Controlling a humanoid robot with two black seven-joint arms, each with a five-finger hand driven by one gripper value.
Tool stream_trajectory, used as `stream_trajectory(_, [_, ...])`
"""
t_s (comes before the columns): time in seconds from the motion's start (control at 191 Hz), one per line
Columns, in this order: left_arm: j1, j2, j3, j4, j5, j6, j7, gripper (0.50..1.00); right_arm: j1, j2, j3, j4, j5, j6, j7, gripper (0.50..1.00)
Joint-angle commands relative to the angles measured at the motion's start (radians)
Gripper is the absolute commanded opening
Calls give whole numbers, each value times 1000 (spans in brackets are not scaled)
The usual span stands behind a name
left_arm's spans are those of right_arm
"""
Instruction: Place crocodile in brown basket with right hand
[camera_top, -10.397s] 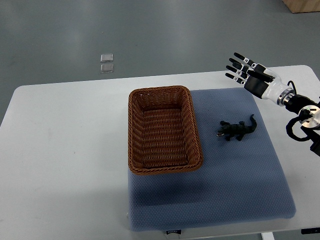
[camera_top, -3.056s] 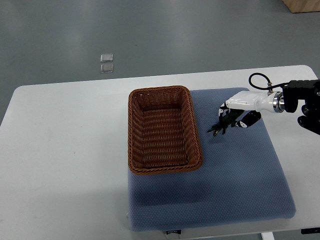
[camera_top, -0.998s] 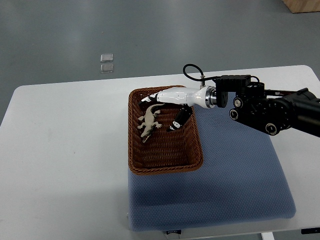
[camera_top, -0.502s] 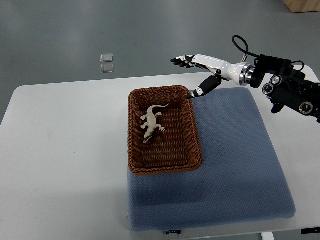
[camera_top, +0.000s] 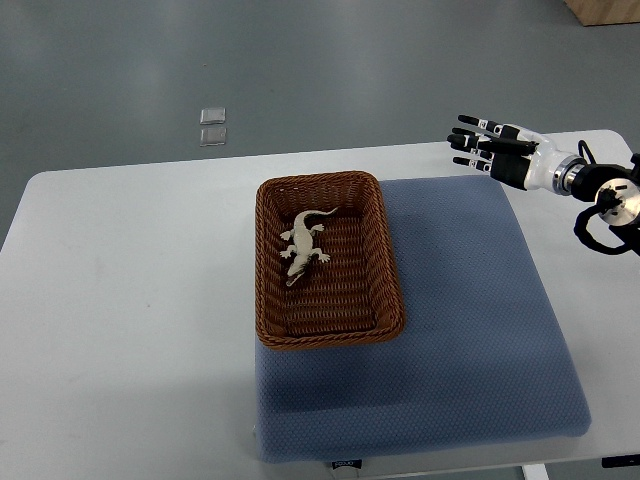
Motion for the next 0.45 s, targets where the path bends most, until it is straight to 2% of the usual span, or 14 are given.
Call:
stream_trajectory(0.0, [0,0,0,0,0,0,0,1000,-10,4,1,-11,61,28,-15,930])
stream_trajectory(0.23, [0,0,0,0,0,0,0,1000,-12,5,21,-11,63,25,54,930])
stream_trajectory(0.444, [0,0,0,0,0,0,0,1000,-32,11,21,-7,60,42,61,930])
